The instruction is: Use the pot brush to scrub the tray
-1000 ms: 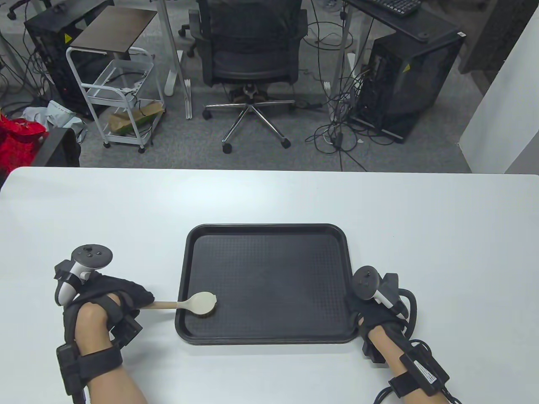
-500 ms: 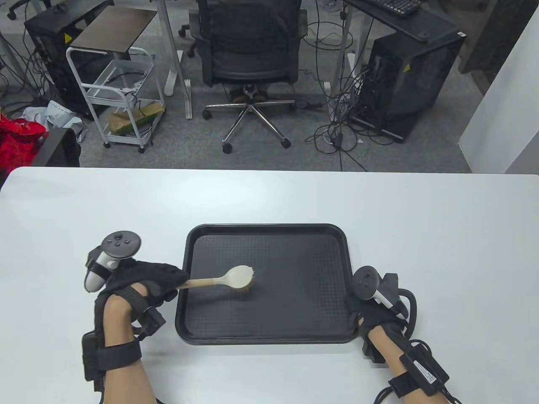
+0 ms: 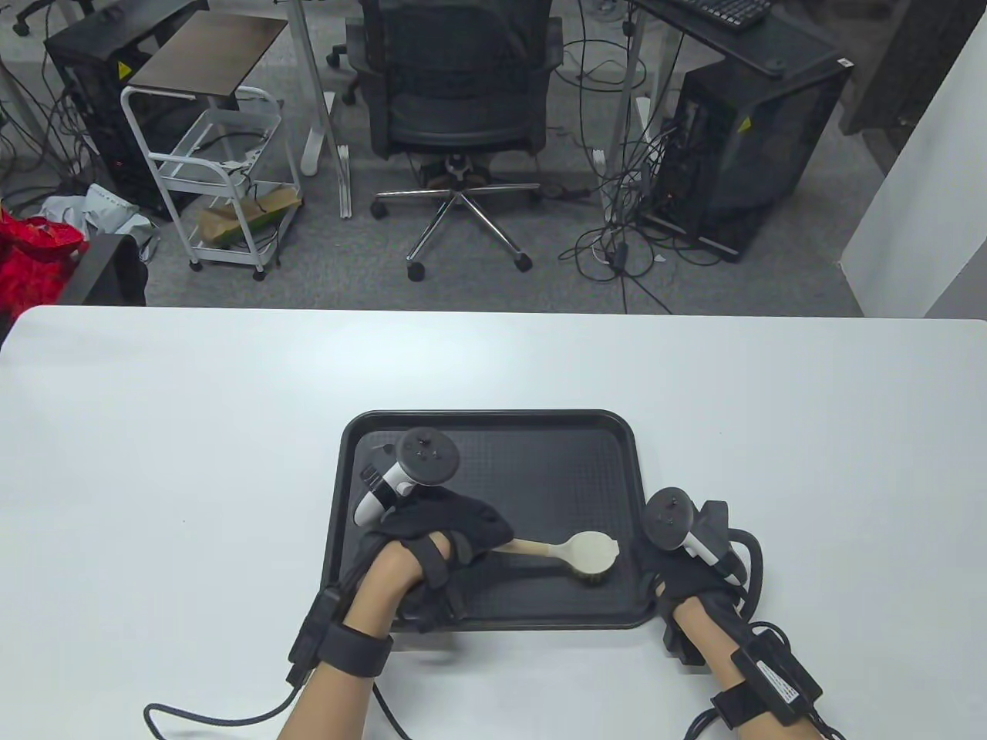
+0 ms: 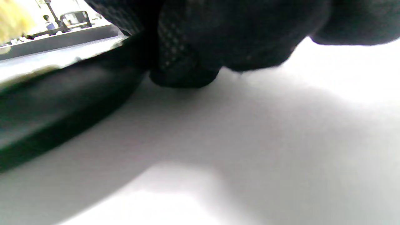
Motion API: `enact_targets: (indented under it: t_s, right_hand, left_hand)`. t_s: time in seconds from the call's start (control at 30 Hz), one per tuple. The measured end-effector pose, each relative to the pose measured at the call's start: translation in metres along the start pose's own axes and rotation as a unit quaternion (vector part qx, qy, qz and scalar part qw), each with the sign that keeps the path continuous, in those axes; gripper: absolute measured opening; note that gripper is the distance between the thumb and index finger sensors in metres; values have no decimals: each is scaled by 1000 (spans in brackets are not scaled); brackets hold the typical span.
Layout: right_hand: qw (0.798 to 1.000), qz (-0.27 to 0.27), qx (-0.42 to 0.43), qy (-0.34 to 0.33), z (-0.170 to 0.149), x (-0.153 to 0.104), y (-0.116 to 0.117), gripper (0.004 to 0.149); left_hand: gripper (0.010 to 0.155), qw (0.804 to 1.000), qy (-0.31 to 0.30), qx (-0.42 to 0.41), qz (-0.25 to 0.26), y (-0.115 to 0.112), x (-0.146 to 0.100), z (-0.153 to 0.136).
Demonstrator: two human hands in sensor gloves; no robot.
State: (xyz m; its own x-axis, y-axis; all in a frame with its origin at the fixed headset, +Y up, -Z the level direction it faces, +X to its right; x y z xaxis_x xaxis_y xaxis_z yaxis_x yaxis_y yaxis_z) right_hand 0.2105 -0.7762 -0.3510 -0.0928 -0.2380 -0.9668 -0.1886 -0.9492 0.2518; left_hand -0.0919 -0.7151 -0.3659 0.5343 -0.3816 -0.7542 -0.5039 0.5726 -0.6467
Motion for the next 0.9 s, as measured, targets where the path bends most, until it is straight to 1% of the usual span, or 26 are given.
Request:
enact_targets:
  t_s: [0.13, 0.4, 0.47, 0.6, 0.77, 0.9]
  right_hand:
    - [1000, -1, -2, 0, 0, 0, 0, 60]
    - [1000, -1, -4, 0, 1, 0, 0, 60]
    - [1000, -2, -4, 0, 1, 0, 0, 60]
    - [1000, -2, -6, 1, 1, 0, 0, 60]
    - [1000, -2, -5, 0, 1, 0, 0, 60]
    - [1000, -2, -5, 0, 1, 0, 0, 60]
  left_hand:
    - [55, 1000, -2, -9, -9, -9, 5, 0]
    - [55, 999, -4, 19, -42, -26, 13, 7]
    - [54, 998, 7, 30, -46, -27, 12, 8]
    - [55, 997, 25, 49, -59, -24, 8, 6]
    - [55, 992, 53, 64, -98, -15, 0, -7]
    - [55, 990, 76, 60, -104, 0, -11, -22]
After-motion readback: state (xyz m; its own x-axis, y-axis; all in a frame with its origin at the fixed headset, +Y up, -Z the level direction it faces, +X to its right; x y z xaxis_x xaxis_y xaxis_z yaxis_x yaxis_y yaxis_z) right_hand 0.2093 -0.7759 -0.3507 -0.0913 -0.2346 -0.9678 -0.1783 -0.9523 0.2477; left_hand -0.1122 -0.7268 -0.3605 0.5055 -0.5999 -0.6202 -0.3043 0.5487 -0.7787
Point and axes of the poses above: the tracker on the back of each hand, its own z axis roughly to the thumb side, its own x axis roughly from the wrist to the fingertips, y = z × x, the point moved 2 cm from there along x, roughly from the wrist to the fingertips, and after that the axes turned 8 degrees about -y, right-handed, at the moved point
